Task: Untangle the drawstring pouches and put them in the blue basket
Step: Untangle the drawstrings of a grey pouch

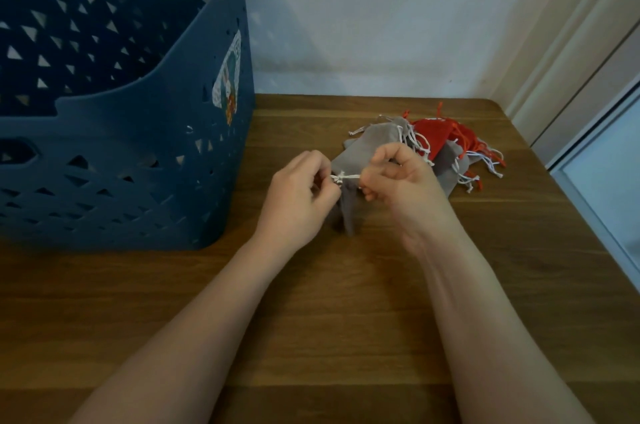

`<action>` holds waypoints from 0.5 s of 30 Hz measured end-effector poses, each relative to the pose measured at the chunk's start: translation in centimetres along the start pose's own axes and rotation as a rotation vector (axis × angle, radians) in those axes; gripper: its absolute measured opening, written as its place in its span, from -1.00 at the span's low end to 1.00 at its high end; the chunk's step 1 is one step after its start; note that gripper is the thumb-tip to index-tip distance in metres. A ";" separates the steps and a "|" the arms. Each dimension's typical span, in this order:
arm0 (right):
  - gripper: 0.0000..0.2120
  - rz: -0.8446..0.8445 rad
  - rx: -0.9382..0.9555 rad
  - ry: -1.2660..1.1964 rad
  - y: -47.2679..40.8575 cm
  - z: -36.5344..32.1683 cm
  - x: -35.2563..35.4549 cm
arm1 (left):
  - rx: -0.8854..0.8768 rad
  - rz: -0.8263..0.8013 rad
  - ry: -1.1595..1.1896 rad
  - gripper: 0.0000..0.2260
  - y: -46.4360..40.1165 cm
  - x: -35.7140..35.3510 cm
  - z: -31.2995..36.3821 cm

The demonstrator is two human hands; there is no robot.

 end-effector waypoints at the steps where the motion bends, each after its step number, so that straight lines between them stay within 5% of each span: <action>1: -0.76 -0.012 0.009 -0.028 0.0 -0.2 0.0 | 0.004 0.000 0.003 -0.87 -0.1 0.1 0.0; 15: -0.69 -0.127 -0.037 -0.105 -0.1 0.5 -1.7 | 0.099 -0.067 0.027 -0.93 0.0 0.9 -0.6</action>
Point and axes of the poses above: each hand's wrist, its own y-axis away from the middle knuckle, its own x-axis out of the back of the hand, z = x × y, the point moved 10 cm from there along -y, towards the middle knuckle, and after that the axes turned 11 degrees about -x, right-handed, at the moved point
